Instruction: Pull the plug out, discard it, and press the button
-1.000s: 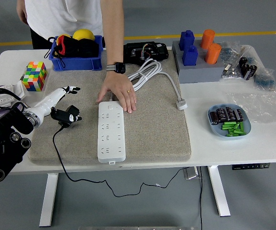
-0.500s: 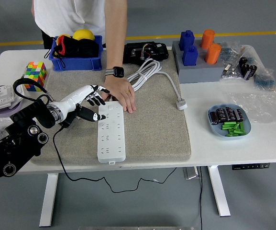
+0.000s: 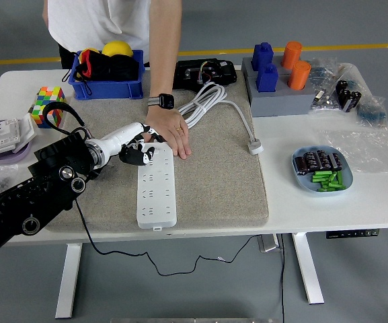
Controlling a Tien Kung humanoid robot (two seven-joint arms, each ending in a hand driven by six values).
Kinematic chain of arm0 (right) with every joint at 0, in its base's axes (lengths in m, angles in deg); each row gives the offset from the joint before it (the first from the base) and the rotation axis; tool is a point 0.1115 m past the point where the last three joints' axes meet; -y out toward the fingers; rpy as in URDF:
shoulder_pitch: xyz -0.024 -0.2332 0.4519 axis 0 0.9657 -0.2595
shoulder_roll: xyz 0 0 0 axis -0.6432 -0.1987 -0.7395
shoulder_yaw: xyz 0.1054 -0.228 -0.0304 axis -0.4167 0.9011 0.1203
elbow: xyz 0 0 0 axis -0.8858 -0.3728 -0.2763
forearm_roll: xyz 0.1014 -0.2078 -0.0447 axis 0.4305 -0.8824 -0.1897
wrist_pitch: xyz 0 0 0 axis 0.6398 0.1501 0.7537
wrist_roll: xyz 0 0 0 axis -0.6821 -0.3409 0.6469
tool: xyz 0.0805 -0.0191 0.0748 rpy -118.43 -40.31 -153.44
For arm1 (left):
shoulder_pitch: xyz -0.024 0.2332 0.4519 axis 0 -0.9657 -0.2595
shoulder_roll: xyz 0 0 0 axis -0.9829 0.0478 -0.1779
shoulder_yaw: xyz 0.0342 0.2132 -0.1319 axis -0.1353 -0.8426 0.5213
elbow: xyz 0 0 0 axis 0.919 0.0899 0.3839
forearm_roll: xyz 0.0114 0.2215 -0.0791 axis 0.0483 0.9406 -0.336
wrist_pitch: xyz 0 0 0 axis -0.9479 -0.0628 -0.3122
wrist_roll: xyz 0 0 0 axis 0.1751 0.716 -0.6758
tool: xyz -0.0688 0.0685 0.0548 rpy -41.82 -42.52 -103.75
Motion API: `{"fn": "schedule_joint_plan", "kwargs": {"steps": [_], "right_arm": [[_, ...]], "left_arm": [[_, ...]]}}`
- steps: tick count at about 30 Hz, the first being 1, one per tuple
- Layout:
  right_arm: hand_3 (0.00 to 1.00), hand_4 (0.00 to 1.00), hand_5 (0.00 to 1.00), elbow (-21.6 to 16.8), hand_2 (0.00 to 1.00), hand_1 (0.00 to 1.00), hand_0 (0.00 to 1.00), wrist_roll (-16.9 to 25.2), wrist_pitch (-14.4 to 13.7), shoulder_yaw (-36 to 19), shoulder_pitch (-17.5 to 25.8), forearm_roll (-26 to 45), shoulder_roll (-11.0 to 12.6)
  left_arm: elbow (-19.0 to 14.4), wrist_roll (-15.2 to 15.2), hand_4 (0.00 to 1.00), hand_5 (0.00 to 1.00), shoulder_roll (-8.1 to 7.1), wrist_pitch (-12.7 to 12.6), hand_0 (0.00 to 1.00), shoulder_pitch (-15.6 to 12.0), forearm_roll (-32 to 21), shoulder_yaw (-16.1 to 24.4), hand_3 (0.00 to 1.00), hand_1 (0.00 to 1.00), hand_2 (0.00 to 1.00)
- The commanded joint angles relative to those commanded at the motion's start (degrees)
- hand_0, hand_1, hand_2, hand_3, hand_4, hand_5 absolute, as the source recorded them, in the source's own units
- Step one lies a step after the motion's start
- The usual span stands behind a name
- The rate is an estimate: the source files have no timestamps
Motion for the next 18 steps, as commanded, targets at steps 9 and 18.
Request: {"fn": "schedule_joint_plan", "kwargs": {"steps": [9,18], "right_arm": [[0.642,0.742,0.583,0.0,0.659,0.678,0.728,0.0,0.0,0.4,0.0,0.2,0.3],[0.642,0.741,0.582,0.0,0.659,0.678,0.728,0.0,0.0,0.5,0.1,0.1,0.2]], "left_arm": [[1.2,-1.2,0.094,0.002,0.63,0.2,0.012,0.8,0.4,-1.7,0.695,0.025,0.114],[2.8,-1.5,0.086,0.002,1.49,-0.3,0.013,1.1,1.8,-2.1,0.701,0.023,0.113]]}}
